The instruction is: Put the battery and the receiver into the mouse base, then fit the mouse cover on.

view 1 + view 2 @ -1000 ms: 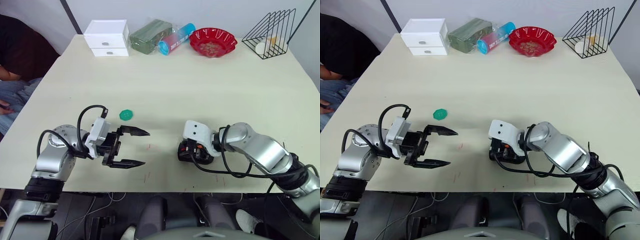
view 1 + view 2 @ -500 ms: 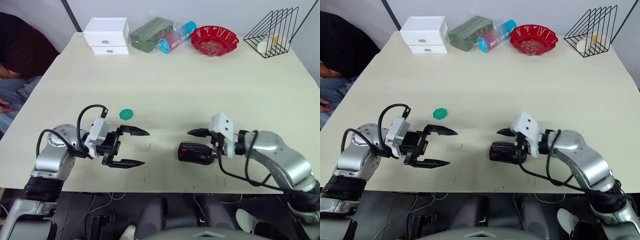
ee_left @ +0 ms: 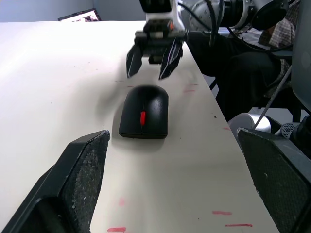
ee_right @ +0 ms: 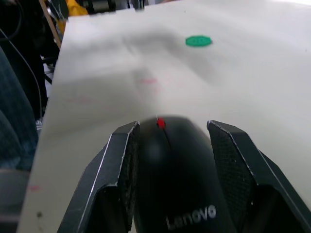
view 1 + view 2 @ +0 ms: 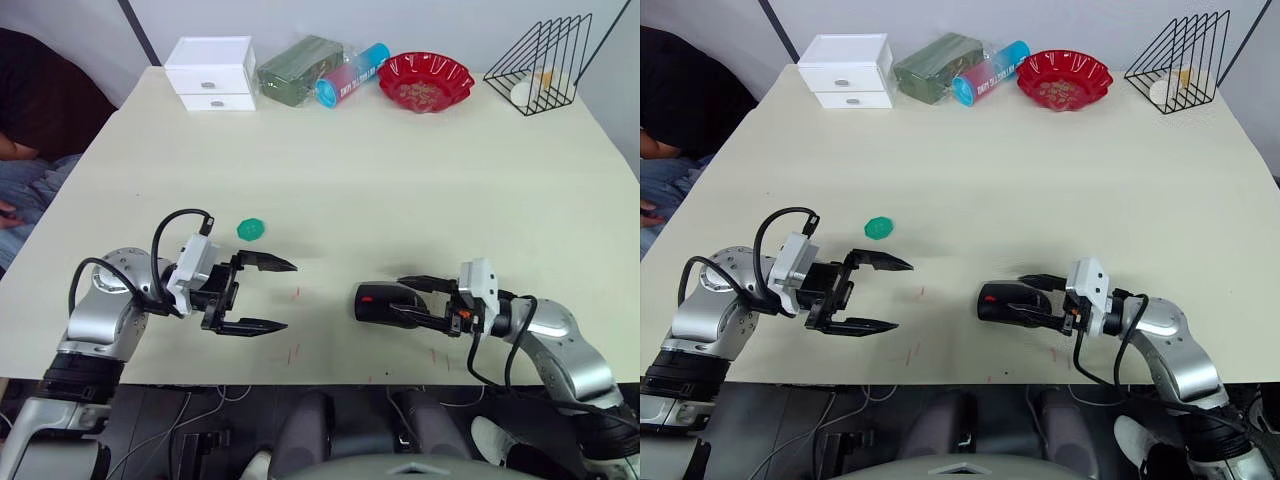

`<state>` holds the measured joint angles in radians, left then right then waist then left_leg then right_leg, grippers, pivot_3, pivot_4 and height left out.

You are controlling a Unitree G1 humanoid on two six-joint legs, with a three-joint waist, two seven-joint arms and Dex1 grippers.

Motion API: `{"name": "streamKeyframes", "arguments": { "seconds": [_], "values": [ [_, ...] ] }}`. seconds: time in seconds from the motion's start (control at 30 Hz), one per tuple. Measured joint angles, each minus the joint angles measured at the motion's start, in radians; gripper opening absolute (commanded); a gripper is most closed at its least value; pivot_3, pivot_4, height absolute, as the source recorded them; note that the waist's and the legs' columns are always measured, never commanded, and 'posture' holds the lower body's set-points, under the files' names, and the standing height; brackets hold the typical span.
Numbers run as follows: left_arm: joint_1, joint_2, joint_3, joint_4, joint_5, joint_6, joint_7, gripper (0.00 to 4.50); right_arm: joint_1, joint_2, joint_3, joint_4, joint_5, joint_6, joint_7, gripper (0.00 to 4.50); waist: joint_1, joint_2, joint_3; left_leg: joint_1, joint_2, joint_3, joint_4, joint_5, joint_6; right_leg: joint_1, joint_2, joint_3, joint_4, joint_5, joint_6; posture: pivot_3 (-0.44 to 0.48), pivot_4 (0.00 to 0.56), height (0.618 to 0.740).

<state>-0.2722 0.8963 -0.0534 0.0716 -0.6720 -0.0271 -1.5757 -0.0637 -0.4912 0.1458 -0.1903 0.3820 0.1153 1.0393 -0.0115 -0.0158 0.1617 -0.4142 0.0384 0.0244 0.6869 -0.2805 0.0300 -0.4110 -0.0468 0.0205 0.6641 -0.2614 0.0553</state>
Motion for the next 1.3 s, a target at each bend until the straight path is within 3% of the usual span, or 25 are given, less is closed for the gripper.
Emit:
{"name": "streamKeyframes", "arguments": {
  "seconds": [0.27, 0.53, 0.63, 0.8, 0.9, 1.0, 1.2, 1.3],
  "values": [
    [0.003, -0.002, 0.006, -0.001, 0.001, 0.010, 0.000, 4.50, -0.015, 0.001, 0.031, 0.078, -0.062, -0.104, 0.008, 2.31, -0.001, 0.000, 0.000, 0.002, 0.000, 0.000, 0.000, 0.001, -0.002, 0.001, 0.000, 0.000, 0.001, 0.000, 0.000, 0.000, 0.150, 0.740],
    [0.073, -0.025, 0.062, -0.025, 0.020, 0.090, 0.076, 4.50, 0.035, 0.001, -0.052, 0.070, -0.006, -0.105, -0.023, 2.31, 0.004, 0.000, 0.000, 0.002, 0.000, -0.001, 0.001, 0.002, -0.003, 0.002, 0.000, 0.000, 0.002, 0.000, 0.000, 0.000, 0.150, 0.740],
    [0.116, -0.042, 0.100, -0.044, 0.023, 0.130, 0.152, 4.50, 0.063, -0.016, -0.107, 0.048, 0.019, -0.105, -0.033, 2.31, 0.004, 0.000, 0.000, 0.002, 0.000, -0.001, 0.000, 0.002, -0.003, 0.002, 0.000, 0.000, 0.002, 0.000, 0.000, 0.000, 0.150, 0.740],
    [0.287, -0.163, 0.214, -0.114, 0.046, 0.187, 0.447, 4.50, 0.180, -0.037, -0.281, 0.053, 0.029, -0.127, -0.121, 2.31, 0.004, 0.000, -0.001, 0.001, 0.000, -0.002, 0.000, 0.002, -0.003, 0.002, -0.001, -0.001, 0.001, 0.000, 0.000, 0.000, 0.150, 0.740],
    [0.354, -0.202, 0.264, -0.150, 0.084, 0.199, 0.573, 4.50, 0.234, -0.027, -0.339, 0.056, 0.032, -0.136, -0.161, 3.06, 0.004, 0.001, -0.001, 0.003, 0.000, -0.001, 0.000, 0.002, -0.004, 0.002, -0.001, 0.000, 0.002, 0.001, -0.001, 0.000, 0.150, 0.740],
    [0.410, -0.239, 0.287, -0.185, 0.109, 0.213, 0.666, 4.50, 0.286, -0.013, -0.379, 0.069, 0.037, -0.150, -0.177, 4.42, 0.004, 0.000, -0.001, 0.005, 0.000, -0.001, 0.000, 0.002, -0.004, 0.004, -0.001, 0.000, 0.002, 0.001, -0.001, 0.000, 0.150, 0.740],
    [0.459, -0.275, 0.290, -0.225, 0.200, 0.242, 0.825, 4.50, 0.325, -0.003, -0.435, 0.101, 0.051, -0.174, -0.199, 4.42, 0.003, 0.001, -0.001, 0.007, 0.000, 0.000, -0.001, 0.002, -0.004, 0.006, -0.001, 0.001, 0.002, 0.001, -0.001, 0.000, 0.150, 0.740],
    [0.468, -0.285, 0.288, -0.236, 0.248, 0.242, 0.876, 4.50, 0.335, 0.000, -0.442, 0.133, 0.051, -0.193, -0.205, 4.42, 0.002, 0.001, -0.001, 0.017, 0.000, 0.001, -0.004, 0.002, -0.004, 0.015, -0.001, 0.002, -0.001, 0.000, -0.001, 0.000, 0.150, 0.740]
  ]
}}
